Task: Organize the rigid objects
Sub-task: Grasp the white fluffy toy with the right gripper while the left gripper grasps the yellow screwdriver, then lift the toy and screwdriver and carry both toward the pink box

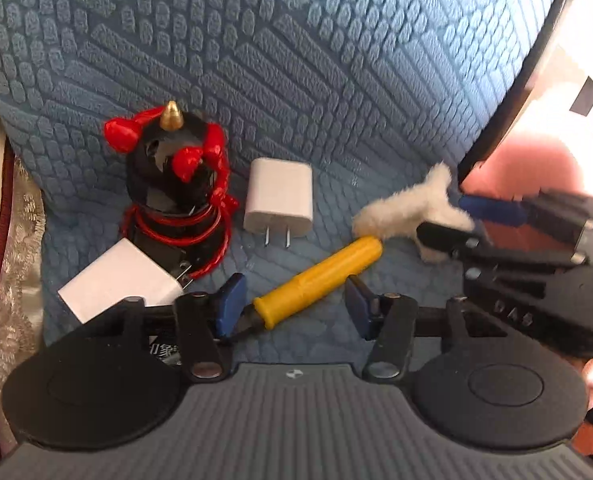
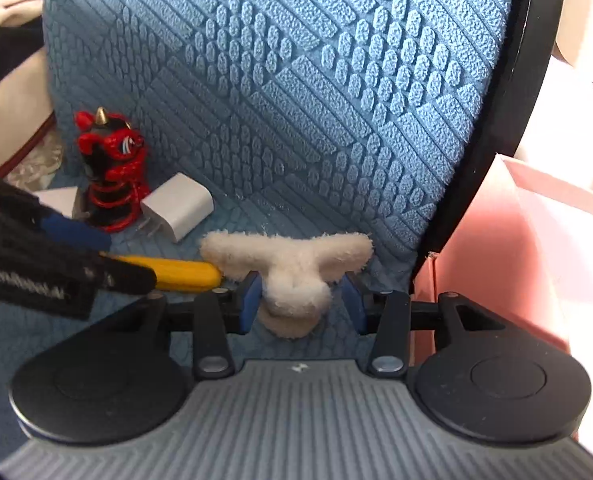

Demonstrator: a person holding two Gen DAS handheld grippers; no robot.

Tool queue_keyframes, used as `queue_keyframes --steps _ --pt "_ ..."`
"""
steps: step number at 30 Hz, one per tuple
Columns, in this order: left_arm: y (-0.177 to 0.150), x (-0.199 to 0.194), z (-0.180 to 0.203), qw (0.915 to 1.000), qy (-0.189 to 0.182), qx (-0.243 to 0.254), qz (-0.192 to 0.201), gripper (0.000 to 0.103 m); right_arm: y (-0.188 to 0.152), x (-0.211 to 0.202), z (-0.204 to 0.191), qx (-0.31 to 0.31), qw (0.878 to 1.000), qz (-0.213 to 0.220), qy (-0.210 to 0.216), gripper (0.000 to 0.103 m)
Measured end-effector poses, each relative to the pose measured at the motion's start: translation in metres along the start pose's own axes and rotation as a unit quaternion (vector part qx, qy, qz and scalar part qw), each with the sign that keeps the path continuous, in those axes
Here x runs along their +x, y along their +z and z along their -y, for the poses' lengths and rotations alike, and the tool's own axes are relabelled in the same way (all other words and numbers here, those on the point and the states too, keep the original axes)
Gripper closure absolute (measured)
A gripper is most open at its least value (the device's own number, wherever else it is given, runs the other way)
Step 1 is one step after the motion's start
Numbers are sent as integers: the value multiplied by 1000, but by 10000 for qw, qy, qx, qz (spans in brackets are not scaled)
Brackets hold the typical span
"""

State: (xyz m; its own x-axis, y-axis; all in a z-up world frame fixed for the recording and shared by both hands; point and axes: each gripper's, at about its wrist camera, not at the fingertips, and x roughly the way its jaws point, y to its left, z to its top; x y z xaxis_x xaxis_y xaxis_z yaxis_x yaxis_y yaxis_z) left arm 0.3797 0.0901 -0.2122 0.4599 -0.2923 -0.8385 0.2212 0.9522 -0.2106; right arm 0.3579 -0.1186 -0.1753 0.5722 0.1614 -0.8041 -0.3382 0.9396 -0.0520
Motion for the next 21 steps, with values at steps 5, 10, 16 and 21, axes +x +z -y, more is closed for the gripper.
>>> queue_keyframes --steps 5,10,16,21 --pt "-5 11 12 9998 109 169 -56 54 -1 5 -6 -264 9996 39 -4 56" --pt "-13 9 21 9995 272 172 43 62 -3 11 -5 -220 9997 -127 -64 63" --pt "-25 2 31 9998 216 13 1 81 -4 -4 -11 -283 9990 19 -338 69" --pt "-42 -4 44 9995 269 -162 -16 81 -10 -23 -12 -259 9989 128 -374 69"
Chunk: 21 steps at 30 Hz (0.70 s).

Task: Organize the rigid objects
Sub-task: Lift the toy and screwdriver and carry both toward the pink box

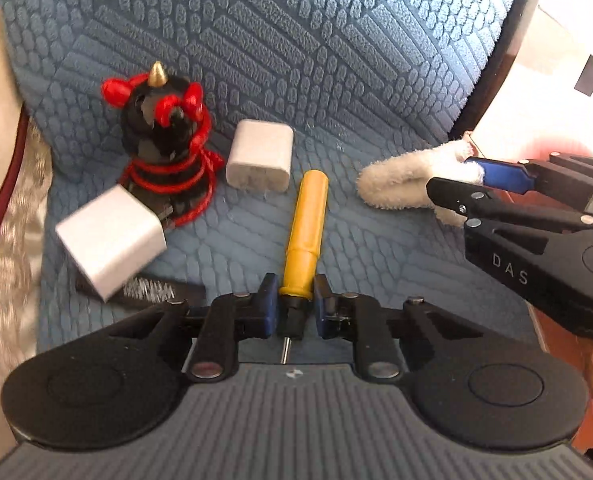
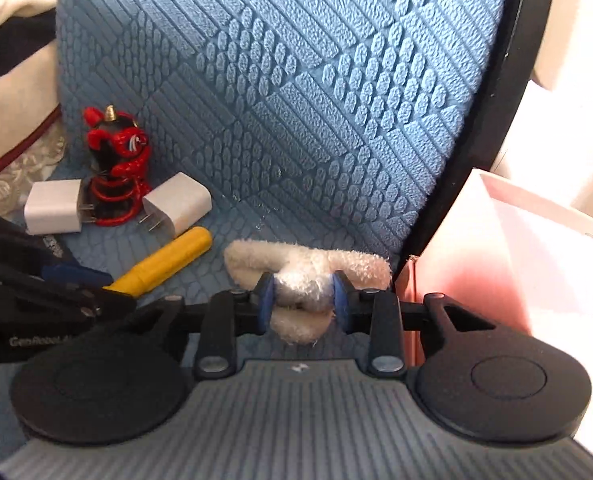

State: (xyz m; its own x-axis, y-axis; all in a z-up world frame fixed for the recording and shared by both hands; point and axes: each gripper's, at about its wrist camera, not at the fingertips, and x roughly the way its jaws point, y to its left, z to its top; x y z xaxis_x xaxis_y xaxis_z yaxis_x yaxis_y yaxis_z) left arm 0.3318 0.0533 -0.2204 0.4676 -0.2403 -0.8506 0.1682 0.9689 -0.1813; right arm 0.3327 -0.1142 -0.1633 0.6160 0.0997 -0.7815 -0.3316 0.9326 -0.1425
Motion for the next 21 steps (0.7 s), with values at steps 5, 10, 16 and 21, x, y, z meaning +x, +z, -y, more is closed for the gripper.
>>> queue_keyframes --steps 5,10,16,21 --pt "-28 -8 15 9999 41 -122 -7 81 -11 -21 -2 166 9998 -38 98 69" --pt "-46 -19 17 9996 110 -243 -45 81 -28 -47 -8 142 9997 -47 192 69" --pt "-70 -42 12 9979 219 -615 -27 81 -48 -77 -16 127 9995 -70 274 69" --pt "-92 -64 20 9951 599 -775 152 81 -67 -100 -18 167 9990 -154 381 69"
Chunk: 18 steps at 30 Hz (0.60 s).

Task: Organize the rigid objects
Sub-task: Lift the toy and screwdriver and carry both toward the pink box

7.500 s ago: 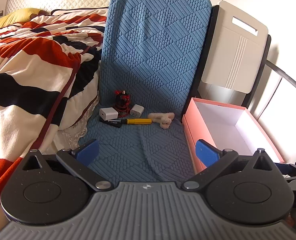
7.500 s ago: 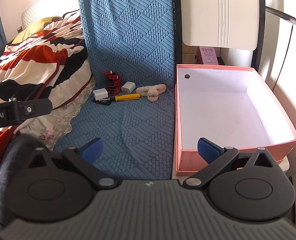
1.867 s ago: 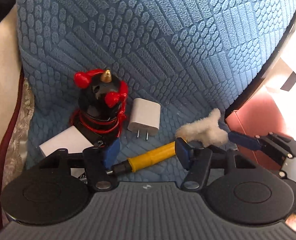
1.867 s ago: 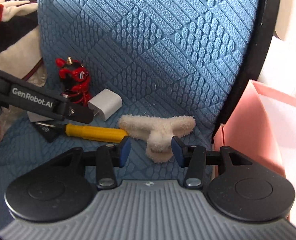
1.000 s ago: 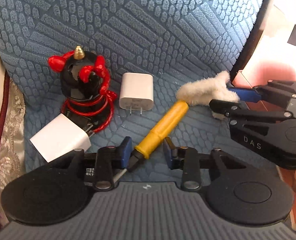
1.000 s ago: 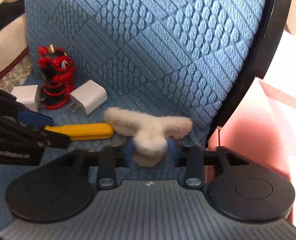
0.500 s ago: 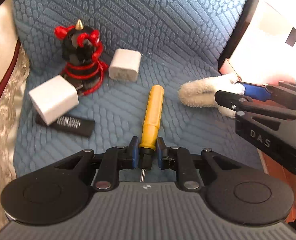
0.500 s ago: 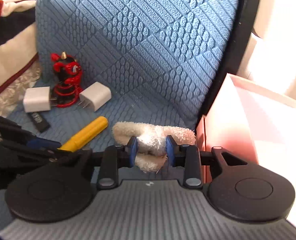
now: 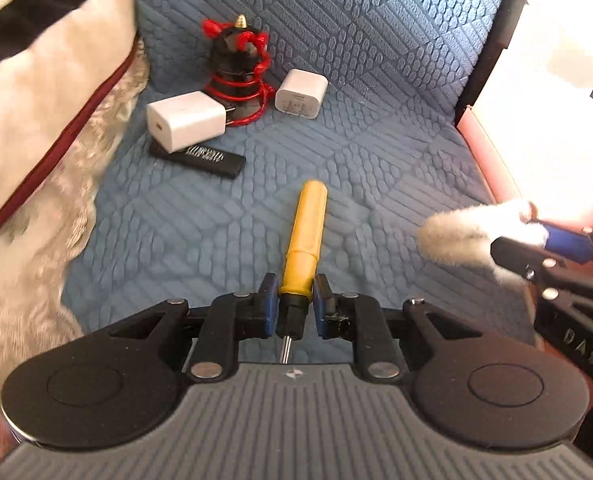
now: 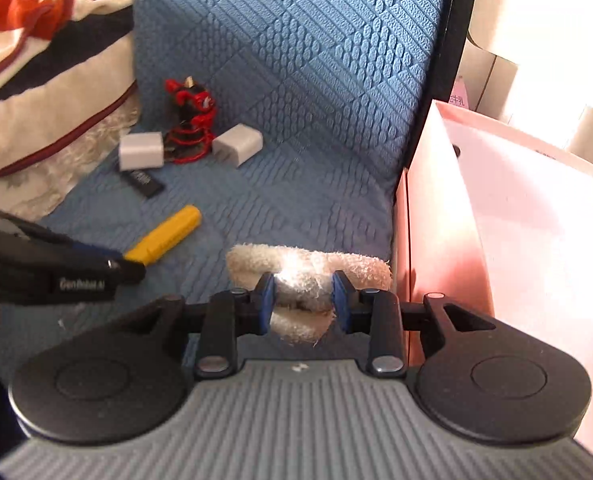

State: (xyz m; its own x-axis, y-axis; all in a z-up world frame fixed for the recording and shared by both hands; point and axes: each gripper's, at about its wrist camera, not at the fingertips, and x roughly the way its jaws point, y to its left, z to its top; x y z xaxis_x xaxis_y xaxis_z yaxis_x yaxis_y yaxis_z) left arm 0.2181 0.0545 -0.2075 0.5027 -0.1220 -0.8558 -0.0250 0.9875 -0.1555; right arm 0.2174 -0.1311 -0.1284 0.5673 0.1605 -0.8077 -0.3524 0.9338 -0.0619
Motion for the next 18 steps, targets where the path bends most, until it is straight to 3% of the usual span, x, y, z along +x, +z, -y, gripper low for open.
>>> queue_keyframes --steps 8,18 --pt "-29 -27 4 9990 -267 -345 93 81 -19 -28 -14 -222 9996 99 -113 69" --pt "-65 -51 8 9981 -83 -613 72 81 -47 -60 -14 162 9997 -159 -1 69"
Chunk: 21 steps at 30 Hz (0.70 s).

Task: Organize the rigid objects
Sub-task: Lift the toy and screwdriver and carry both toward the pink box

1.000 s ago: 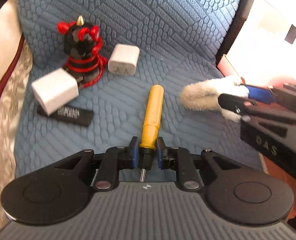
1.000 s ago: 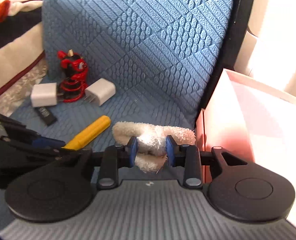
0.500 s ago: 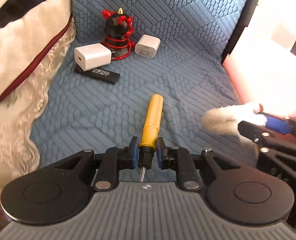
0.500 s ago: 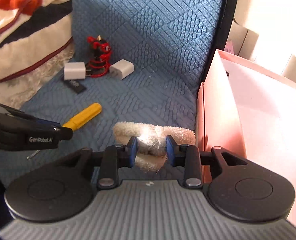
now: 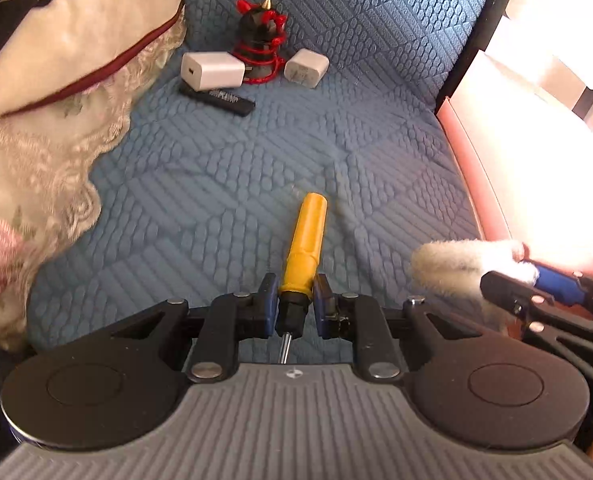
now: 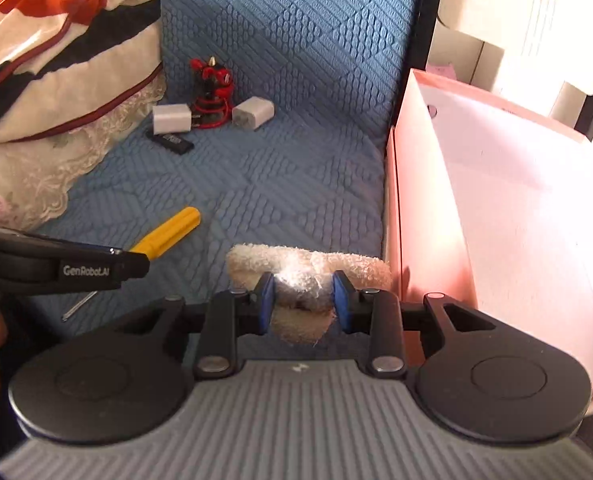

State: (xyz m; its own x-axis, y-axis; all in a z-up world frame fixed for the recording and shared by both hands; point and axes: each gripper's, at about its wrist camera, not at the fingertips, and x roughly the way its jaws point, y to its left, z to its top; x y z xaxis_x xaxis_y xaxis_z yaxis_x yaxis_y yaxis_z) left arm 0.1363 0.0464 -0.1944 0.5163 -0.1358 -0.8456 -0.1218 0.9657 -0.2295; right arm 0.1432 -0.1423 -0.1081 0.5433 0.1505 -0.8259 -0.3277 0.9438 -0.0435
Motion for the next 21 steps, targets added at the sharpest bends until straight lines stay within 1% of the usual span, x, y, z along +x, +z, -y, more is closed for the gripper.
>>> queue_keyframes --steps 3,7,12,14,16,18,21 --pt "-2 2 -1 10000 25 8 -62 81 -6 2 -2 -16 9999 -168 38 69" --pt "0 8 -2 9999 -51 -67 -148 81 -7 13 -1 96 9989 -455 76 67" --pt "5 10 -10 9986 -320 -391 -163 80 -5 19 6 357 9979 -511 148 66" --pt "6 12 -11 9980 -348 -490 -193 76 -4 24 7 395 9974 -579 154 66" --pt "8 12 -12 9973 -409 -564 -214 75 -4 27 6 405 9971 -634 147 65" --pt "9 13 -12 9970 -450 -582 -224 74 -4 32 5 413 9964 -720 140 64" --pt "10 15 -11 9968 -473 -592 -236 69 -4 37 6 505 9954 -790 178 64"
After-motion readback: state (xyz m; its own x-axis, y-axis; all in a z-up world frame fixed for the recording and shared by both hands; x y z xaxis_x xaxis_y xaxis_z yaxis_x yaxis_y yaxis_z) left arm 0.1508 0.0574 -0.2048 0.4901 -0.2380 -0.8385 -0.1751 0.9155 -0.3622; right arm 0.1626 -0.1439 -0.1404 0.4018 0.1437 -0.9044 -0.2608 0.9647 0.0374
